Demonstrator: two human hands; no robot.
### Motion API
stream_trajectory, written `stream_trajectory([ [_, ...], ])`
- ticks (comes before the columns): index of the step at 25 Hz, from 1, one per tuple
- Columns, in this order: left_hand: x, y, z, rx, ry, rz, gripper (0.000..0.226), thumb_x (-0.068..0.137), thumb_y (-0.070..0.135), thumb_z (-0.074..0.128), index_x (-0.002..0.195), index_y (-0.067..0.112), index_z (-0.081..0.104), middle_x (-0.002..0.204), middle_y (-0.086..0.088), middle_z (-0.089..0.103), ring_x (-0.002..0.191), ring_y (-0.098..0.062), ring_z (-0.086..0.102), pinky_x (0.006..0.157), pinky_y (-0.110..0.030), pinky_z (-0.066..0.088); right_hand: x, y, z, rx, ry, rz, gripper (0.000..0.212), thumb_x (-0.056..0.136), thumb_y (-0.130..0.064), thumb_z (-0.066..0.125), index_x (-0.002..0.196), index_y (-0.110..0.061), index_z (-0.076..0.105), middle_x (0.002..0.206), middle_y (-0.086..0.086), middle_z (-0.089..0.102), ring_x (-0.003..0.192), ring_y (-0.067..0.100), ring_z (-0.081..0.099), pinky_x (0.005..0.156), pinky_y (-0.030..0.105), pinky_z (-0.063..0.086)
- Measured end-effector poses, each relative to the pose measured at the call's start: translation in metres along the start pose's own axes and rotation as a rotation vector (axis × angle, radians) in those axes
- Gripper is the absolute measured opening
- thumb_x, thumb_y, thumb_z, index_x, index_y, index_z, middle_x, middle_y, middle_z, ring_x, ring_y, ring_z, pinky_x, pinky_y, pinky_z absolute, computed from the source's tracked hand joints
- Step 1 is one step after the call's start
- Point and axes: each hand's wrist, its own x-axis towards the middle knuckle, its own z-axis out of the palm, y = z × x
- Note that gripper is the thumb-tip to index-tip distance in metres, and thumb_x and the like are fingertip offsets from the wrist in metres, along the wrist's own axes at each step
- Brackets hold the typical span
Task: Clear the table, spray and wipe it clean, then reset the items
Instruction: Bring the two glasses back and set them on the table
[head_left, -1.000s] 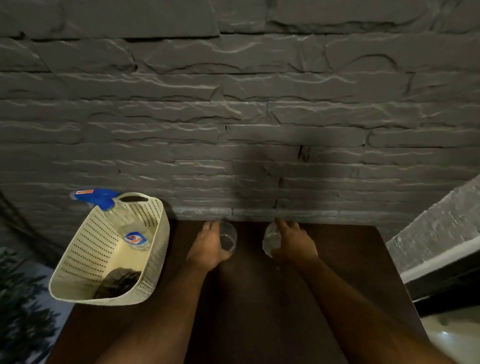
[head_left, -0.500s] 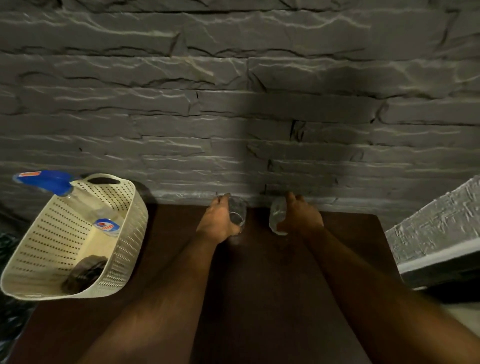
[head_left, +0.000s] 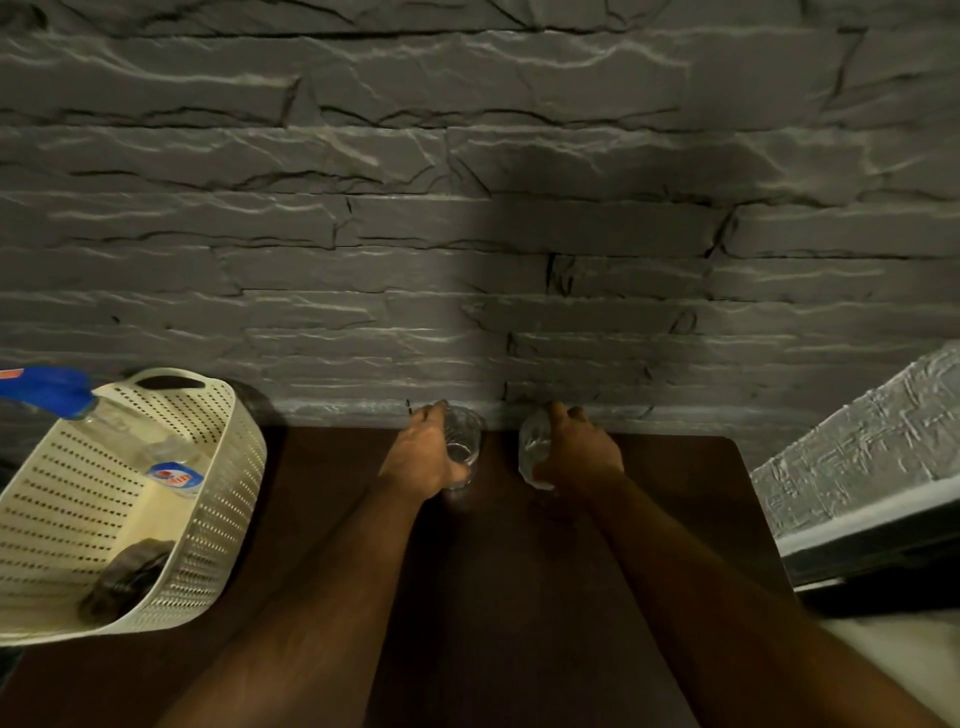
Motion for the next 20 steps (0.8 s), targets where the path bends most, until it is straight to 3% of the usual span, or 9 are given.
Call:
stream_trajectory([
  [4, 0.002, 0.000, 0.003, 0.016, 0.019, 0.013, 0.109, 0.066, 0.031, 0.084, 0.152, 0.019, 0.018, 0.153, -0.007, 0.029, 0.135, -0.030, 0.040, 0.111, -0.043, 0.037, 0.001, 0.000, 0.002, 0.003, -0.006, 0.003, 0.090, 0.064, -0.031, 0.082, 0.138, -0.024, 0.032, 0.135, 0.012, 0.047, 0.115, 0.035, 0.056, 0.087, 0.045, 0.054],
  [7, -0.001, 0.000, 0.006, 0.005, 0.025, 0.009, 0.116, 0.068, 0.031, 0.085, 0.154, 0.021, 0.007, 0.160, -0.006, 0.013, 0.142, -0.030, 0.027, 0.115, -0.043, 0.030, 0.001, 0.001, 0.003, 0.011, -0.010, -0.002, 0.092, 0.065, -0.031, 0.082, 0.139, -0.022, 0.029, 0.138, 0.013, 0.044, 0.118, 0.036, 0.054, 0.090, 0.046, 0.052],
  [9, -0.009, -0.002, 0.008, -0.009, 0.042, 0.005, 0.123, 0.067, 0.034, 0.086, 0.154, 0.025, -0.001, 0.162, -0.004, 0.000, 0.146, -0.031, 0.016, 0.117, -0.043, 0.025, -0.003, 0.003, 0.002, 0.000, -0.033, -0.016, 0.105, 0.063, -0.036, 0.084, 0.145, -0.022, 0.019, 0.144, 0.014, 0.037, 0.126, 0.038, 0.046, 0.097, 0.048, 0.048],
  [12, -0.028, -0.008, 0.008, -0.028, 0.102, 0.015, 0.119, 0.070, 0.038, 0.083, 0.154, 0.027, 0.000, 0.162, -0.003, -0.002, 0.147, -0.031, 0.012, 0.116, -0.045, 0.024, -0.018, 0.008, -0.001, -0.032, 0.000, -0.037, 0.118, 0.060, -0.044, 0.084, 0.150, -0.025, 0.009, 0.154, 0.015, 0.022, 0.136, 0.038, 0.032, 0.103, 0.052, 0.040],
  [15, -0.055, -0.014, 0.004, -0.049, 0.141, 0.023, 0.107, 0.077, 0.039, 0.077, 0.154, 0.025, 0.004, 0.162, -0.004, 0.003, 0.147, -0.030, 0.014, 0.116, -0.046, 0.027, -0.043, 0.013, -0.001, -0.047, 0.061, -0.063, 0.112, 0.063, -0.047, 0.080, 0.149, -0.026, 0.012, 0.157, 0.013, 0.015, 0.141, 0.036, 0.023, 0.106, 0.052, 0.036],
  [20, -0.122, -0.024, -0.008, -0.067, 0.166, 0.015, 0.094, 0.085, 0.041, 0.068, 0.154, 0.024, 0.006, 0.162, -0.001, 0.000, 0.148, -0.024, 0.011, 0.116, -0.039, 0.025, -0.093, -0.011, -0.004, -0.046, 0.245, -0.198, 0.082, 0.074, -0.047, 0.067, 0.144, -0.024, 0.030, 0.152, 0.011, 0.027, 0.139, 0.033, 0.026, 0.105, 0.048, 0.038],
])
